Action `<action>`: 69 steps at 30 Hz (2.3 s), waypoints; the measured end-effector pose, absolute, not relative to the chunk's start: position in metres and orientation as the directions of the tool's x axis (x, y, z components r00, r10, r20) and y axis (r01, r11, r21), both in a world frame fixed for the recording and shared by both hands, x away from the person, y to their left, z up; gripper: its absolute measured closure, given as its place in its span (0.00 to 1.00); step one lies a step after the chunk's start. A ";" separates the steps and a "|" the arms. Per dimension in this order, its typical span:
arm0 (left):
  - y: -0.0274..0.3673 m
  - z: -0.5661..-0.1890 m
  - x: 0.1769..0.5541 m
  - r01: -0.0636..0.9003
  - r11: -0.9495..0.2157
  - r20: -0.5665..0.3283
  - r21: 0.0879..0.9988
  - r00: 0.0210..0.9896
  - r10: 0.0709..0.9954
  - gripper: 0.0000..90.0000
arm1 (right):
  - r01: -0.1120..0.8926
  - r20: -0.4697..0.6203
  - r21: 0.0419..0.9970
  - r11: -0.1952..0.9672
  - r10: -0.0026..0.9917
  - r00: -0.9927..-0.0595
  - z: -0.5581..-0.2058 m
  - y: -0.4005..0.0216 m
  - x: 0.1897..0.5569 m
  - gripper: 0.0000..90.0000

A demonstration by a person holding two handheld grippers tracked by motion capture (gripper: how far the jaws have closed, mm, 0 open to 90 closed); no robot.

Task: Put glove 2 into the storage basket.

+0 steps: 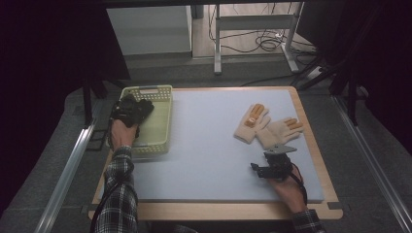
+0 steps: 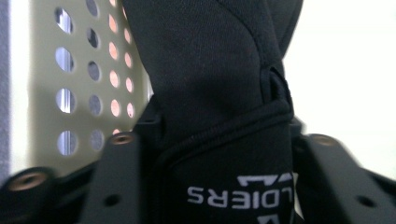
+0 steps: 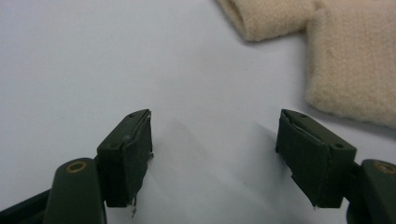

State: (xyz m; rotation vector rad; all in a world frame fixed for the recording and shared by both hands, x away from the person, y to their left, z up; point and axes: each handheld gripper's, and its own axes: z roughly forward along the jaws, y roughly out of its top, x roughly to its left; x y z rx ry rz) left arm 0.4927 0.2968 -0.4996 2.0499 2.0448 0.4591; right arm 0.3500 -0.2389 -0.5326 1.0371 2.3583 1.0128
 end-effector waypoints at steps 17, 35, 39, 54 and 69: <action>0.299 -0.464 0.455 0.864 -0.063 -0.106 0.500 0.134 0.985 0.03 | 0.482 -0.047 0.738 0.472 0.749 -0.661 -0.533 -0.239 0.350 0.29; 0.209 -0.454 0.330 0.538 -0.315 -0.072 0.782 0.581 0.811 0.01 | 0.489 -0.042 0.734 0.471 0.750 -0.660 -0.532 -0.239 0.350 0.29; 0.192 -0.462 0.312 0.491 -0.342 -0.050 0.801 0.625 0.779 0.01 | 0.489 -0.042 0.733 0.472 0.749 -0.661 -0.532 -0.239 0.350 0.29; 0.152 -0.536 0.284 0.482 -0.441 -0.008 0.757 0.682 0.731 0.01 | 0.486 -0.053 0.741 0.464 0.761 -0.646 -0.530 -0.240 0.349 0.32; 0.156 -0.552 0.293 0.557 -0.428 -0.042 0.711 0.642 0.765 0.02 | 0.513 -0.066 0.754 0.409 0.825 -0.561 -0.501 -0.276 0.363 0.39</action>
